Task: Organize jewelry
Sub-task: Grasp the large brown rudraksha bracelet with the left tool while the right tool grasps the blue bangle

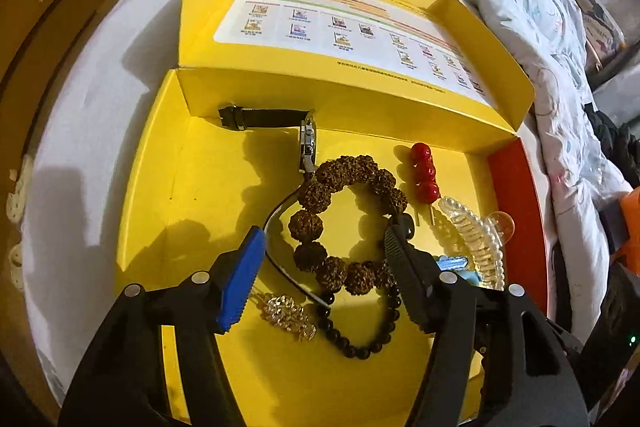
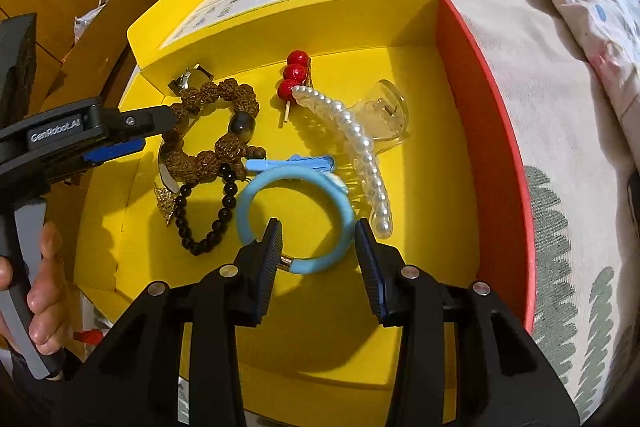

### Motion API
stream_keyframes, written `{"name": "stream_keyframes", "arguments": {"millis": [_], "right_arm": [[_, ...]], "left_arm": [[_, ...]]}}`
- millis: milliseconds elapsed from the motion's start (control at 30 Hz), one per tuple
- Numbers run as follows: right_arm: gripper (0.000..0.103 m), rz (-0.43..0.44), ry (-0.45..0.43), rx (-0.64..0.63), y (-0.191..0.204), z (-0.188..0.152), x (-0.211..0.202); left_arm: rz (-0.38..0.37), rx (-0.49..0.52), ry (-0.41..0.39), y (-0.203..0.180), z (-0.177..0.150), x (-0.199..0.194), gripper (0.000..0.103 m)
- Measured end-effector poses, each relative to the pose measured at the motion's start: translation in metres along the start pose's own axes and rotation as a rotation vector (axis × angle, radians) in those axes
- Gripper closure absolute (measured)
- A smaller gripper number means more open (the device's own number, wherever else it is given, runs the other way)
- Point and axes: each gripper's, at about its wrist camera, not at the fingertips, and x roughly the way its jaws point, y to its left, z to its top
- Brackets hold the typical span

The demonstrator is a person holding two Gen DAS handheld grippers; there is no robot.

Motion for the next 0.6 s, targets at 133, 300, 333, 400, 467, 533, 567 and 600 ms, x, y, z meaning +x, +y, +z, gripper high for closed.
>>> {"name": "stream_keyframes", "arguments": {"millis": [133,300,333,400,467,533,567,600], "right_arm": [[0.061,-0.017,0.001,-0.017,0.003,0.0,0.003],[0.062,-0.024,0.002,-0.03,0.006,0.001,0.007],[0.062,-0.03,-0.001,-0.034,0.007,0.0,0.007],[0.065,-0.043,-0.004,-0.045,0.01,0.0,0.007],[0.065,-0.057,-0.005,-0.059,0.013,0.0,0.008],[0.066,-0.067,-0.006,-0.07,0.015,0.0,0.008],[0.068,-0.07,-0.006,-0.073,0.015,-0.001,0.009],[0.071,-0.076,-0.006,-0.077,0.016,0.0,0.009]], "left_arm": [[-0.019,0.01,0.004,-0.001,0.004,0.005,0.041],[-0.032,0.02,0.007,-0.008,0.007,0.012,0.041],[-0.03,0.022,0.007,-0.009,0.007,0.014,0.041],[-0.022,0.023,0.006,-0.01,0.008,0.016,0.041],[-0.019,0.021,0.011,-0.009,0.008,0.019,0.044],[-0.009,0.017,0.015,-0.008,0.008,0.022,0.048],[-0.007,0.019,0.017,-0.008,0.008,0.023,0.049],[0.001,0.024,0.017,-0.008,0.008,0.025,0.052]]}}
